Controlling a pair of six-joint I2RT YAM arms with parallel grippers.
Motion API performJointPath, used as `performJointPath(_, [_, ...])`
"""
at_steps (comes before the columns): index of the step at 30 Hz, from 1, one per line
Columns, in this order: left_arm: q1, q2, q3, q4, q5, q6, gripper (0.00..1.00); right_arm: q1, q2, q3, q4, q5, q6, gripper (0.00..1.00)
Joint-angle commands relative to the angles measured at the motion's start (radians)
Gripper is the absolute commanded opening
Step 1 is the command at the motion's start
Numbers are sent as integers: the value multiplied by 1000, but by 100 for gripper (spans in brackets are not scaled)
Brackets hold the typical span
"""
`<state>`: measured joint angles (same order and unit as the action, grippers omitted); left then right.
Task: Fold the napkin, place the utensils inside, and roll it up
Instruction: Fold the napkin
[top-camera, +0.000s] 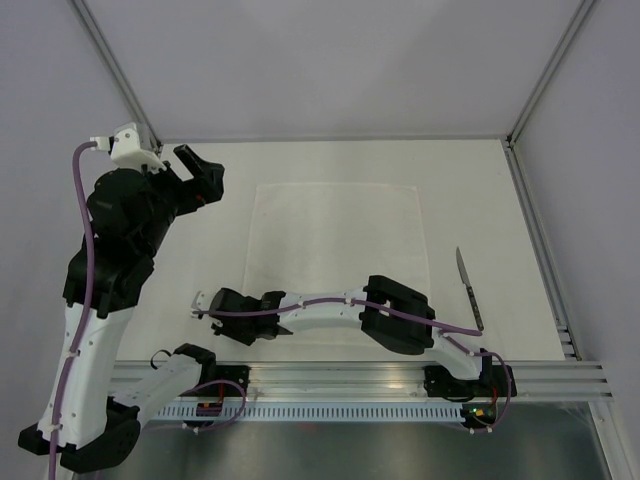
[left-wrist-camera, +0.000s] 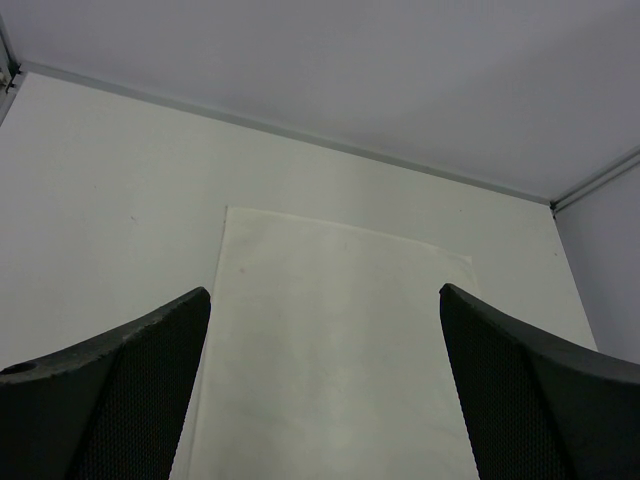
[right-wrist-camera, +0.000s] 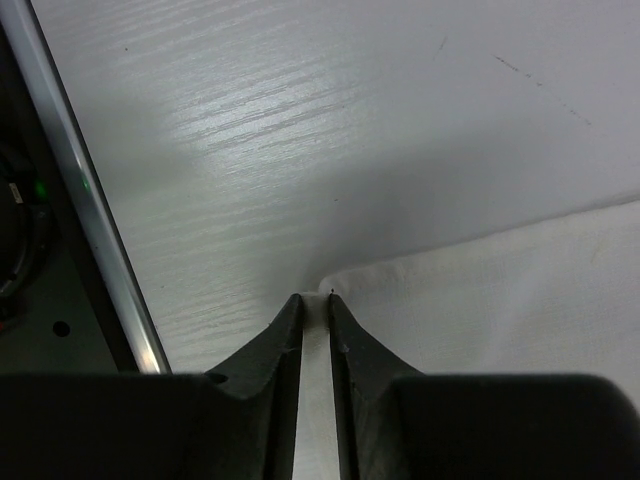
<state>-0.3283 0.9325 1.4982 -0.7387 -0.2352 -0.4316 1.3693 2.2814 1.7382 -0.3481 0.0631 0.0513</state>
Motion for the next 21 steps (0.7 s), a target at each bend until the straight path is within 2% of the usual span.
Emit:
performJointPath(1, [3,-21,2,15,-16,-18,100,5,9,35,-57,32,-4,20])
performJointPath(8, [3,-23,19,15,-15,-18,100,4,-57,78,-80,23,-11,8])
performJointPath(21, [3,-3,39,18,-12,-21,100,-10,-120,127,-129,30,4,0])
